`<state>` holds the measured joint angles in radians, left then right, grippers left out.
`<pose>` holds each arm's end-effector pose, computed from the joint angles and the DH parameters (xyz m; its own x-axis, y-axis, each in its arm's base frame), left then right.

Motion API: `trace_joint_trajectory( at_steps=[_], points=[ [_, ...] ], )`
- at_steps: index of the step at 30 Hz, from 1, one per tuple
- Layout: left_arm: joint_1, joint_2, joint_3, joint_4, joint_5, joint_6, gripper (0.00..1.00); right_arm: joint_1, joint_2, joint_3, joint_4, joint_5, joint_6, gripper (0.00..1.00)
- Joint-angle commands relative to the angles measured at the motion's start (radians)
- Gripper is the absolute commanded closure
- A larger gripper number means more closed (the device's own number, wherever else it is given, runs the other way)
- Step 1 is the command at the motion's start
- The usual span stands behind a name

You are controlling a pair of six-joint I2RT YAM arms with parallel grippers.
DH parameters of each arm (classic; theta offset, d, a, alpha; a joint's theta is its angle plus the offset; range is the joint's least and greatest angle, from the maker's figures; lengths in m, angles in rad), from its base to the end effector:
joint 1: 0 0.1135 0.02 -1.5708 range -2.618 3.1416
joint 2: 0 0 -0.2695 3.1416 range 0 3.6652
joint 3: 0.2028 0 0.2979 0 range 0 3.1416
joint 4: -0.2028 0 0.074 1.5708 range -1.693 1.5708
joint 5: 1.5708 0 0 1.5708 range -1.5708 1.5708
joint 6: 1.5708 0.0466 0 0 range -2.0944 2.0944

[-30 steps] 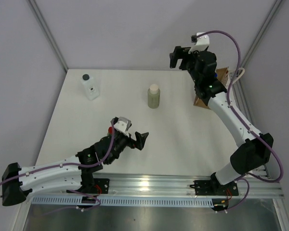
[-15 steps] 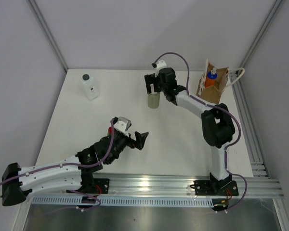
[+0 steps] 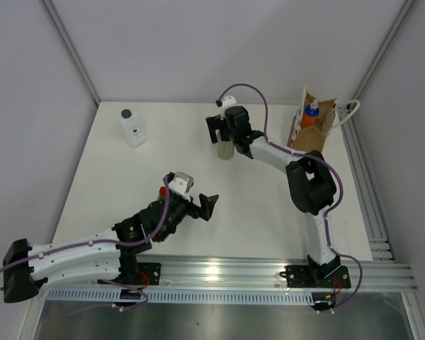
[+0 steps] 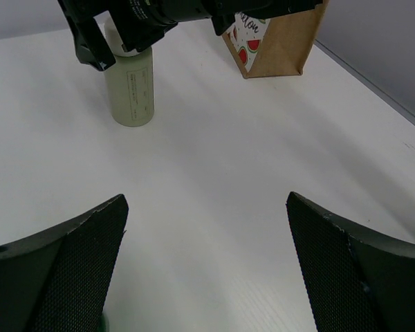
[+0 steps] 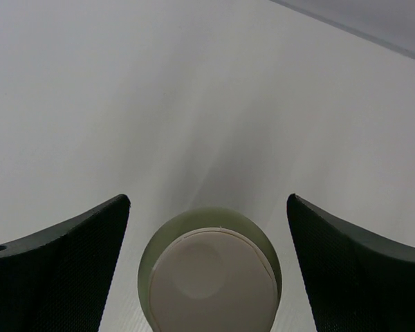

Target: Place the personal care products into the canvas bag

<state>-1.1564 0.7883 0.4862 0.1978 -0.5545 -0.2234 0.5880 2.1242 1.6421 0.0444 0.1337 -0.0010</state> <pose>0.1189 -0.2093 0.2633 -0.1666 -0.0891 -0.9820 0.5440 0.8223 -0.1669 0.4668 0.3037 0.2097 -0.3522 -0.2360 -0.9057 -0.4496 0.8914 -0.0574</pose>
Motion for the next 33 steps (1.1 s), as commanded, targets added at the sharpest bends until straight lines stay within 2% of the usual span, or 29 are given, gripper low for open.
trace_joint_trajectory(
  at_steps=[1,15,19,22,24,25,28,29,31,32,33],
  points=[
    [-0.005,0.003,0.035,0.028,-0.013,0.015,0.01,0.004,0.005,-0.03,0.06,0.035,-0.004,0.01],
    [-0.006,0.012,0.037,0.028,-0.012,0.015,0.01,-0.002,0.005,-0.117,0.13,0.003,0.024,0.03],
    [-0.005,0.015,0.04,0.028,-0.01,0.015,0.01,-0.004,0.006,-0.122,0.133,-0.008,0.024,0.06],
    [-0.006,0.019,0.041,0.028,-0.008,0.015,0.01,-0.008,0.005,-0.128,0.138,-0.019,0.027,0.14],
    [-0.006,0.017,0.04,0.026,-0.008,0.016,0.01,-0.011,-0.001,-0.133,0.134,-0.019,0.03,0.25],
    [-0.006,0.017,0.038,0.028,-0.01,0.016,0.01,-0.013,-0.004,-0.136,0.132,-0.017,0.033,0.37],
    [-0.005,0.016,0.04,0.026,-0.01,0.016,0.01,-0.013,-0.038,-0.163,0.127,0.004,0.042,0.61],
    [-0.005,0.014,0.041,0.025,-0.009,0.015,0.01,-0.014,-0.052,-0.174,0.127,0.027,0.053,0.75],
    [-0.005,0.014,0.04,0.025,-0.01,0.015,0.01,-0.017,-0.099,-0.209,0.132,0.043,0.061,0.87],
    [-0.006,0.012,0.04,0.026,-0.01,0.013,0.01,-0.023,-0.115,-0.218,0.129,0.05,0.068,0.98],
    [-0.005,0.011,0.04,0.026,-0.009,0.012,0.01,-0.028,-0.145,-0.226,0.121,0.055,0.073,1.0]
  ],
)
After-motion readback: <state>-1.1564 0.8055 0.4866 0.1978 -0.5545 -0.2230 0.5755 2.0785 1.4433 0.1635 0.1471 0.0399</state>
